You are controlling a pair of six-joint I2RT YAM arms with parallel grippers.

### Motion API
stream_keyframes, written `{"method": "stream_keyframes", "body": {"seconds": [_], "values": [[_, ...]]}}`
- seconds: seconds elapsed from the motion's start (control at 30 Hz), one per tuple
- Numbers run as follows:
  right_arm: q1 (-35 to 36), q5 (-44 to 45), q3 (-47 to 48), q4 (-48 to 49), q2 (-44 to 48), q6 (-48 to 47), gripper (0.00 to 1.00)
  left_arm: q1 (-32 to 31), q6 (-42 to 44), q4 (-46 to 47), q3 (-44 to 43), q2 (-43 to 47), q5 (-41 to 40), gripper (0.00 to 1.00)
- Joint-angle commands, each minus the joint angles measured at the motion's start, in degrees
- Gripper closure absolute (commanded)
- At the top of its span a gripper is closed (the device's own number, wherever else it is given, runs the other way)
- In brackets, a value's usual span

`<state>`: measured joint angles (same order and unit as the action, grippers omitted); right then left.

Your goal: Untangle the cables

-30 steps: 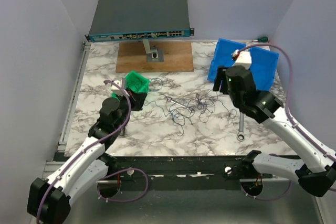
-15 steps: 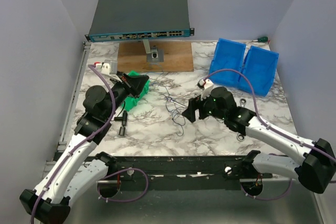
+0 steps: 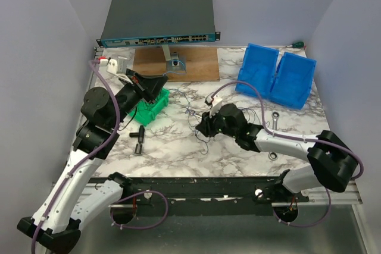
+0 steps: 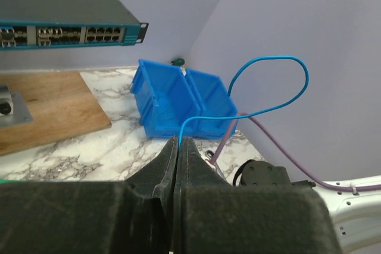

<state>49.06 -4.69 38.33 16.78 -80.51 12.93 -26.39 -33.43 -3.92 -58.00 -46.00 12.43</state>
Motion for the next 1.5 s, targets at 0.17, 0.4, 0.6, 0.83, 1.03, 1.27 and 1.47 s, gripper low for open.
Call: {"method": "stream_keyframes", "body": {"seconds": [0.17, 0.4, 0.6, 0.83, 1.03, 1.27, 1.47], "values": [[0.18, 3.37, 1.33, 1.97, 9.14, 6.4, 0.99, -0.12, 3.7, -6.11, -2.29, 0.77, -4.18, 1.0], [0.16, -0.02, 13.59, -10.02, 14.2, 11.4, 0.99, -0.14, 3.07, -5.11, 1.61, 0.74, -5.72, 1.0], [-0.43, 22.34, 24.4, -26.7, 13.55, 11.29, 0.99, -1.81, -1.43, 1.45, 5.93, -4.9, -1.21, 1.0], [-4.84, -15.9, 35.93, -35.19, 6.29, 18.11, 0.99, -7.1, 0.42, 3.61, 1.14, -15.13, -3.81, 1.0], [-4.62, 7.32, 27.79, -46.36, 3.33, 13.56, 0.99, -7.75, 0.56, 7.57, 2.73, -18.41, -4.46, 1.0], [-4.67, 2.61, 14.8, -45.01, 1.84, 15.98, 0.99, -8.06, 1.87, 8.87, 7.44, -21.15, -4.14, 1.0], [-4.67, -2.14, 23.36, -54.18, 9.89, 14.39, 0.99, -8.06, 4.68, 7.25, 9.71, -17.86, -8.0, 1.0]]}}
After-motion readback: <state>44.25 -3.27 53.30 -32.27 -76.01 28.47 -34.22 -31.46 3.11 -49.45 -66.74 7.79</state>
